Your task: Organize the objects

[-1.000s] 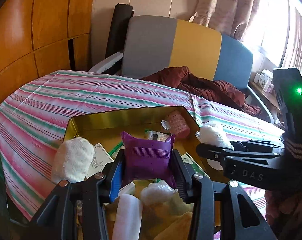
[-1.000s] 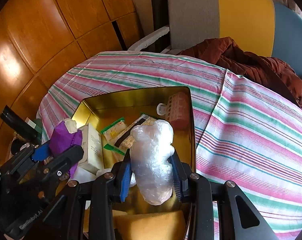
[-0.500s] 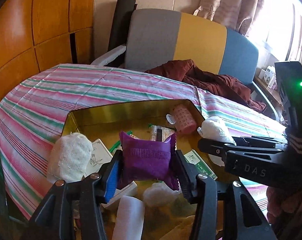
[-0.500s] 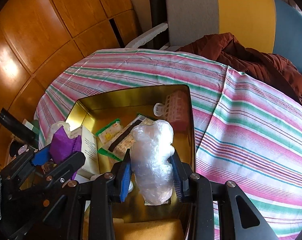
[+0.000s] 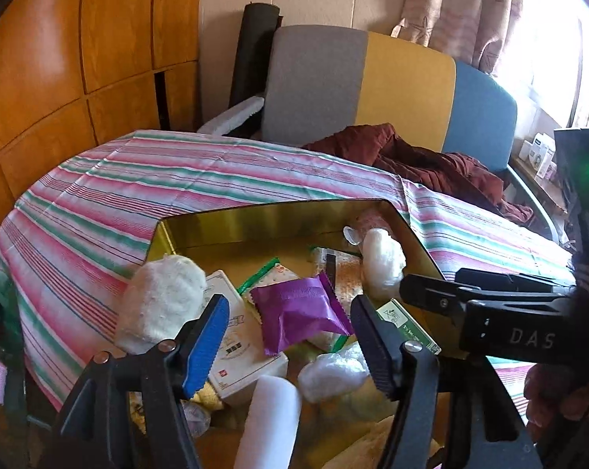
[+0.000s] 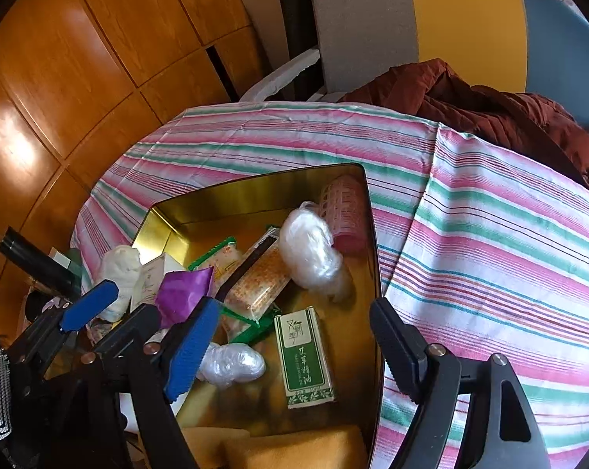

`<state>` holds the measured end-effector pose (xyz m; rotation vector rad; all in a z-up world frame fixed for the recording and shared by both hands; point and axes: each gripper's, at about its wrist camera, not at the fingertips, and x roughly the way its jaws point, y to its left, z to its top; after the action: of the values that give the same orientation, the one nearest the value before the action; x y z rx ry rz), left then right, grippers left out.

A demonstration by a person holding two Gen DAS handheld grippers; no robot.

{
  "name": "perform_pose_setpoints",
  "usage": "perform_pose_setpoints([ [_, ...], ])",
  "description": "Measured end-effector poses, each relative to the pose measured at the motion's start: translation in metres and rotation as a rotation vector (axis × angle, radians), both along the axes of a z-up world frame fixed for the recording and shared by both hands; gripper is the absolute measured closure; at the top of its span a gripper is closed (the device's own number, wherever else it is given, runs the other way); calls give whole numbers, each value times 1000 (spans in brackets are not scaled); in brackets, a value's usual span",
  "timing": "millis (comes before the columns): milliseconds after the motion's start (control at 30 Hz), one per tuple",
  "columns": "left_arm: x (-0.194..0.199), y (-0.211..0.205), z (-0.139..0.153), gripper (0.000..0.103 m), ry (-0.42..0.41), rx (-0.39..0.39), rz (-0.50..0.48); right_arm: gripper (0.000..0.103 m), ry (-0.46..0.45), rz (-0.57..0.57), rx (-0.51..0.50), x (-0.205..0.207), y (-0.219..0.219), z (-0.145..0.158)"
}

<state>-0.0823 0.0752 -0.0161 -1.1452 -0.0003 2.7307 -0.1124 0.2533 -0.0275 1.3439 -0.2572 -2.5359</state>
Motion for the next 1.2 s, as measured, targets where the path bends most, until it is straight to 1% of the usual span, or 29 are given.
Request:
perform_pose_setpoints([
  [167, 10, -5, 8, 37, 34, -17, 19, 15, 33, -26, 15, 12, 0, 8],
  [300, 19, -11, 16, 37, 59, 0, 28, 12, 65, -35, 54, 26, -2, 15],
  [367, 24, -14, 21, 37, 70, 16, 33, 11, 84, -38, 81, 34, -3, 18],
  [433, 31, -17, 26, 30, 85, 30, 43, 9, 108, -47, 110, 44, -6, 21],
  [567, 46, -18, 35, 28, 110, -4, 85, 7, 172, -82, 189, 69, -12, 25],
  [667, 60, -22, 42, 27, 123, 6, 100, 7, 198, -95, 224, 89, -17, 23],
  [800, 76, -26, 46, 27, 134, -14, 144, 7, 228, -117, 234, 112, -19, 20],
  [967, 94, -33, 45, 27, 154, -6, 183, 6, 237, -117, 218, 131, -18, 20],
  [1100, 99, -35, 44, 32, 149, 2, 178, 5, 236, -102, 221, 137, -24, 19],
  [1200, 101, -35, 42, 33, 133, 20, 170, 5, 234, -96, 222, 140, -27, 18],
])
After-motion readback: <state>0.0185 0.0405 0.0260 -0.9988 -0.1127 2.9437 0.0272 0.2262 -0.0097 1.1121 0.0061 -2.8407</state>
